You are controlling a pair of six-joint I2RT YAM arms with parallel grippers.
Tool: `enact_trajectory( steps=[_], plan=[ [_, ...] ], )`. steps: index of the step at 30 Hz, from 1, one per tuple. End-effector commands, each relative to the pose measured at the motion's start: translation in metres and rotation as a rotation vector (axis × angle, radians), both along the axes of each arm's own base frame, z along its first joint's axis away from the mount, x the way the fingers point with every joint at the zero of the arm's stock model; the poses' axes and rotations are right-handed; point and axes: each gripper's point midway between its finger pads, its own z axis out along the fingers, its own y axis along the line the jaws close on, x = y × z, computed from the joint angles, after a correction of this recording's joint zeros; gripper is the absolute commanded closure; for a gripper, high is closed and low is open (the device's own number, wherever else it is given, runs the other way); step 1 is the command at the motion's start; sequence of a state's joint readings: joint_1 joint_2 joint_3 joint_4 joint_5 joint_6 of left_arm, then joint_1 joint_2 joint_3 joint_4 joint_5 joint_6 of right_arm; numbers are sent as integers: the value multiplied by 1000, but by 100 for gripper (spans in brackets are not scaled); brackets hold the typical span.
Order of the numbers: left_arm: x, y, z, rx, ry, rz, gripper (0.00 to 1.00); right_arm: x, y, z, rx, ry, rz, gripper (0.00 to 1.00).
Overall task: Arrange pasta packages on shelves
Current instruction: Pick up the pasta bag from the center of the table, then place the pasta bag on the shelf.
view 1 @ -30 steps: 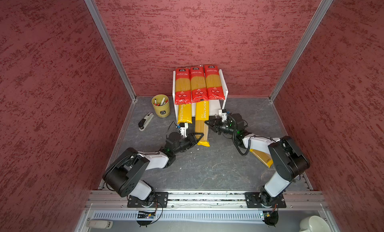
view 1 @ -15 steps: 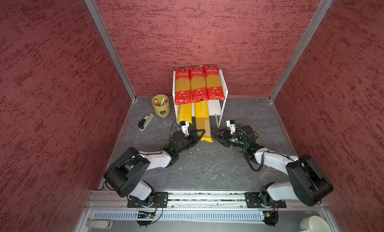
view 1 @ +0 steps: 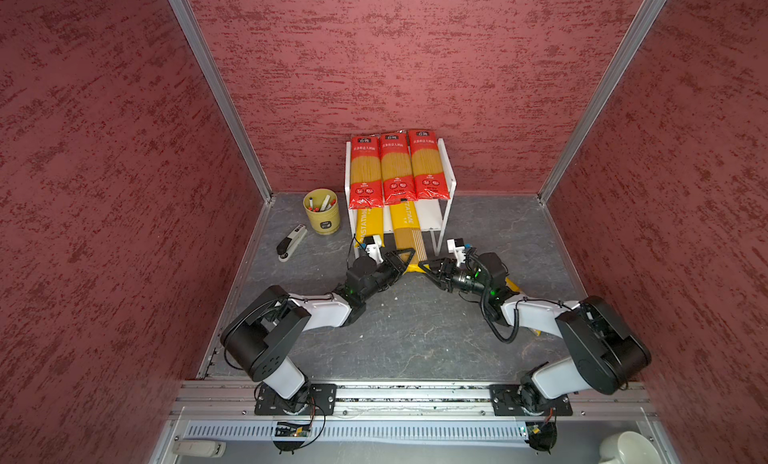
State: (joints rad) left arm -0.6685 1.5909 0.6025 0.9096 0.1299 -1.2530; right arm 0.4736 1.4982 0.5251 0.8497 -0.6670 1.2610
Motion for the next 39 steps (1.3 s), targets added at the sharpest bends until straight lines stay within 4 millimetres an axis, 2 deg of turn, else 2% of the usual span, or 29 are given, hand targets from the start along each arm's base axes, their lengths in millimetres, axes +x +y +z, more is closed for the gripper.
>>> enact_trajectory(
  steps=[1, 8, 11, 16, 20, 25, 31, 39],
  plan=[
    [5, -4, 25, -32, -76, -1, 60, 11, 3, 29, 51, -80, -29, 70],
    [-5, 8, 20, 23, -66, 5, 36, 36, 7, 46, 76, -114, -80, 89],
    [-13, 19, 9, 53, -42, 29, 30, 49, 11, 56, 98, -115, -105, 97],
    [-29, 33, -4, 131, -34, 48, 28, 71, 17, 66, 120, -111, -136, 100],
    [-45, 43, -11, 279, -60, 74, 28, 83, 24, 64, 117, -98, -138, 100],
    [-65, 50, -37, 454, -25, 56, 28, 90, 33, 59, 112, -83, -124, 100],
    [-76, 55, -61, 457, 22, 67, 28, 97, 45, 55, 114, -71, -118, 100],
    [-78, 43, -61, 468, 6, 43, 28, 107, 54, 43, 99, -66, -119, 100]
  ],
)
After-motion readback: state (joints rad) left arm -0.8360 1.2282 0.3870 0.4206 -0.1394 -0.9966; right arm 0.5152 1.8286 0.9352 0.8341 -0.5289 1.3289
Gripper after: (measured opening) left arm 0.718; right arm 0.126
